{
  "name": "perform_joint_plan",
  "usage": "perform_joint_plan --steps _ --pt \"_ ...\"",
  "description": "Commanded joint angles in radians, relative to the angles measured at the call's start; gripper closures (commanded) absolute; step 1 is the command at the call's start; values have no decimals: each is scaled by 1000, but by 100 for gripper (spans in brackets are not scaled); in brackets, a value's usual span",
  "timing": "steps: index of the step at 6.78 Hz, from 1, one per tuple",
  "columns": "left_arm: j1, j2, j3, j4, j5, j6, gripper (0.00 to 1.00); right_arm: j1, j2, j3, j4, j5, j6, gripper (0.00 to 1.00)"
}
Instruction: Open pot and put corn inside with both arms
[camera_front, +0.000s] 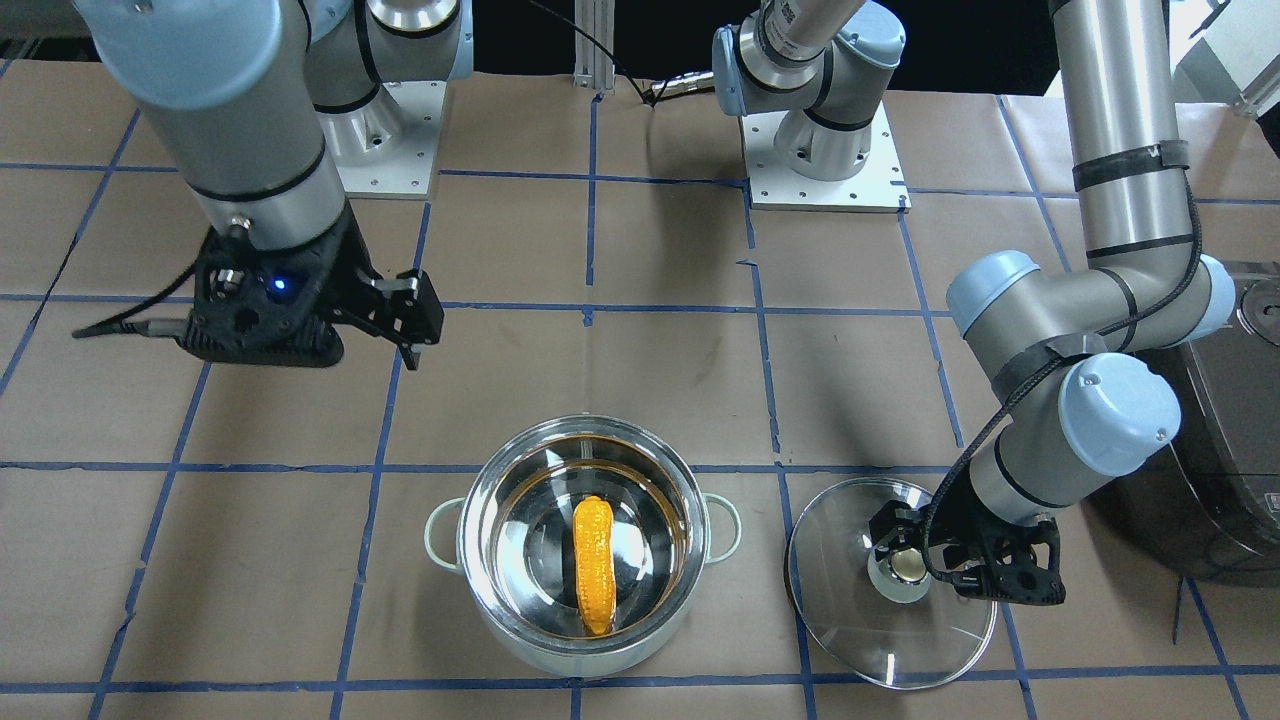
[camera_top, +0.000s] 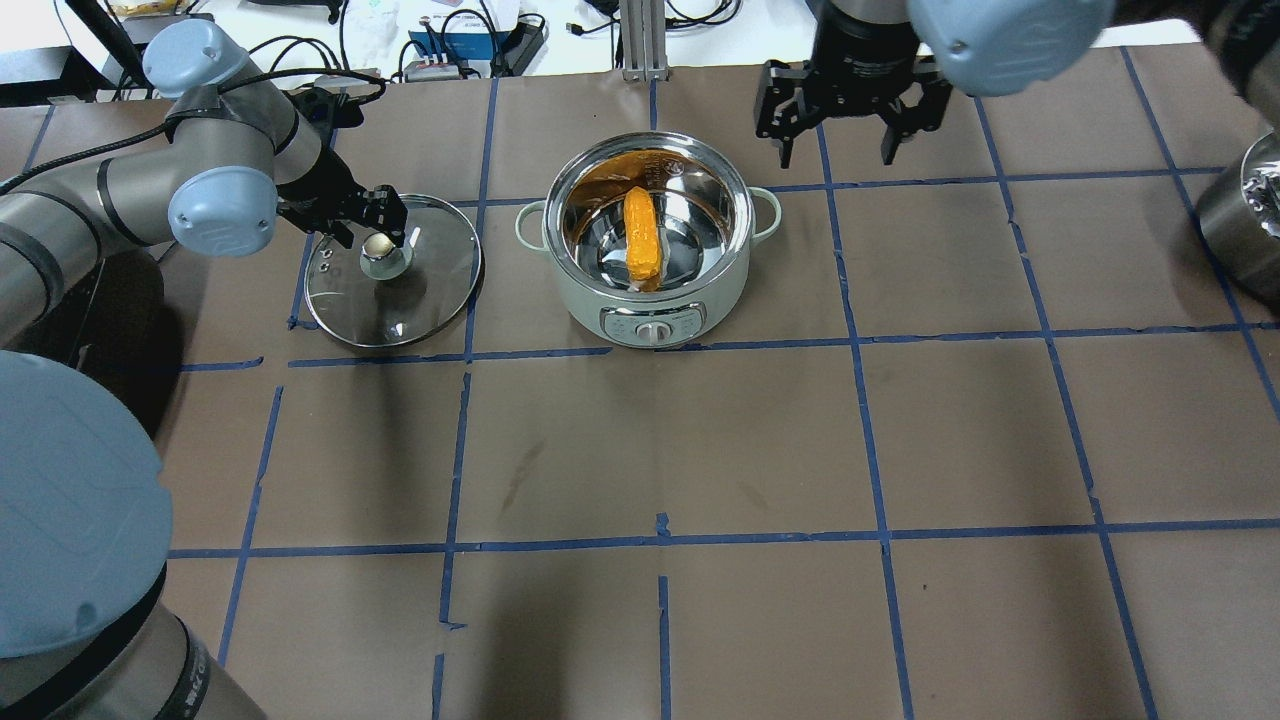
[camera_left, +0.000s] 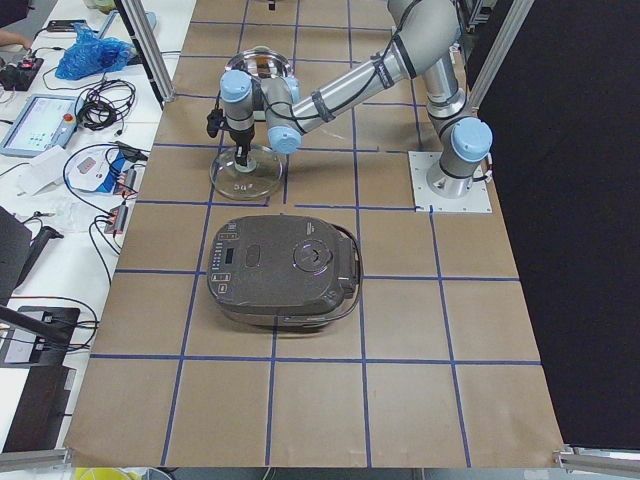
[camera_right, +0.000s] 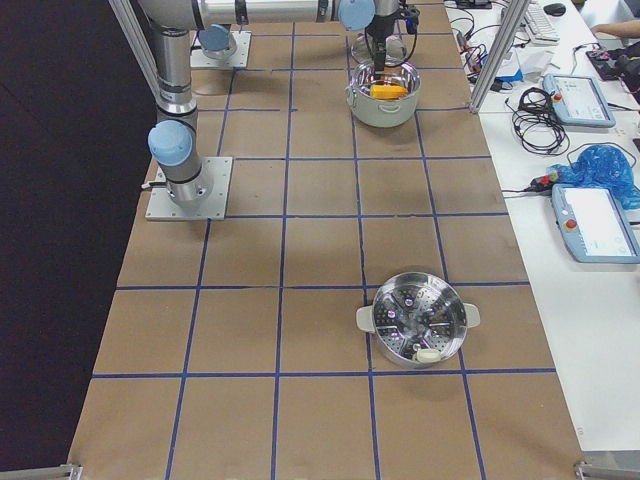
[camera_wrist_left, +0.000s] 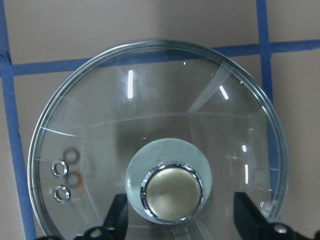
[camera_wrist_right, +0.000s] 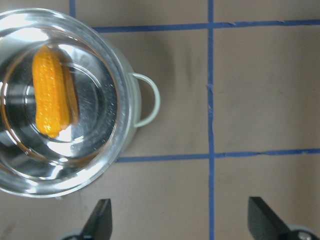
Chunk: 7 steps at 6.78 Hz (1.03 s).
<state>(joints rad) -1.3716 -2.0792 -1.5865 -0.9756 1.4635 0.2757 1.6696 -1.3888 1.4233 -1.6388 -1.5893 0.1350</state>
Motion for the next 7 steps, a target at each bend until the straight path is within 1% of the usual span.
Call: perform_joint_plan --steps 1,2,3,4,5,6,7 --pt "-7 45 19 -87 4 -10 0 -22 -119 146 7 -3 -11 5" --pt "-14 117 19 -183 65 -13 0 -25 -148 149 8 0 -6 11" --pt "-36 211 7 -313 92 -44 0 -25 -154 143 7 -1 -12 10" --pt "-94 294 5 -389 98 -94 0 -28 -154 138 5 -3 -17 5" --pt "-150 371 19 -467 138 -101 0 -27 -154 135 5 0 -17 1" --pt "-173 457 7 -523 144 -119 0 -28 -154 134 5 0 -17 0" --pt "-173 519 -6 -553 140 -136 0 -27 -156 131 7 0 -18 0"
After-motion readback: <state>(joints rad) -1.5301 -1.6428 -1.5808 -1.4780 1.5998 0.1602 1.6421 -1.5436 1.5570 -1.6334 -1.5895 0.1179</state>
